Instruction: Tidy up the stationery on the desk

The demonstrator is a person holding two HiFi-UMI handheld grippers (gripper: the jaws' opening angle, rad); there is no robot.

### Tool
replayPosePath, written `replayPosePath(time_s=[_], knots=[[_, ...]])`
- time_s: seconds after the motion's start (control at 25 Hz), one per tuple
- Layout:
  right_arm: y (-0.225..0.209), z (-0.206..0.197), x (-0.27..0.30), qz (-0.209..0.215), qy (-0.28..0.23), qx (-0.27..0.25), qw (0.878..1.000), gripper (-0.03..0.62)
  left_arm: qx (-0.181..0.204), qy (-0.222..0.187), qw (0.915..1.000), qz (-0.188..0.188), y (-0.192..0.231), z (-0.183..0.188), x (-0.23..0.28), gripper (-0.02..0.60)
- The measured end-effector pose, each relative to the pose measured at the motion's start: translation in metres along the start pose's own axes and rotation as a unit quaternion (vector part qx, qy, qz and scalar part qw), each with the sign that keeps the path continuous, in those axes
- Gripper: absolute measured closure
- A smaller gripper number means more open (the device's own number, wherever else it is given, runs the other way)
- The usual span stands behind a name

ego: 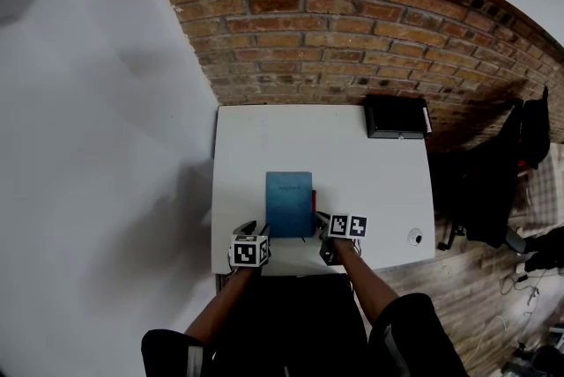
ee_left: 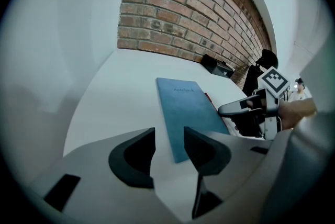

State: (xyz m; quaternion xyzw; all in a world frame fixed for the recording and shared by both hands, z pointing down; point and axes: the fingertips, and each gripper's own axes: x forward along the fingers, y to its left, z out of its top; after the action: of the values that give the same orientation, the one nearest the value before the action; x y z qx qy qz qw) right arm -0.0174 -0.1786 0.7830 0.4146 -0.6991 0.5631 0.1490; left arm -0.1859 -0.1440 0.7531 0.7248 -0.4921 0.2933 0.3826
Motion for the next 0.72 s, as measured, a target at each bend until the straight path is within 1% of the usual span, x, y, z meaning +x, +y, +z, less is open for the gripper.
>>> replayPosePath(time_s=[0.16, 0.44, 0.56, 0.72], knots=[[0.003, 0.003, -0.001, 0.009, -0.007, -0.003, 1.000, 0.528, 0.000, 0.000, 1.0000, 0.000, 0.000, 0.000, 0.001, 0.405], [0.003, 0.007, -0.004, 0.001, -0.023, -0.011, 1.000, 0.528, 0.010, -0.007, 0.9999, 0.000, 0.002, 0.003, -0.002, 0.405], [0.003, 0.011, -0.011, -0.007, -0.041, -0.014, 0.999, 0.528, 0.018, -0.025, 0.9995, 0.004, 0.003, 0.012, -0.007, 0.405], [0.005, 0.016, -0.025, -0.024, -0.079, -0.023, 0.996, 0.528, 0.039, -0.065, 0.9971, 0.008, 0.001, 0.030, -0.015, 0.405]])
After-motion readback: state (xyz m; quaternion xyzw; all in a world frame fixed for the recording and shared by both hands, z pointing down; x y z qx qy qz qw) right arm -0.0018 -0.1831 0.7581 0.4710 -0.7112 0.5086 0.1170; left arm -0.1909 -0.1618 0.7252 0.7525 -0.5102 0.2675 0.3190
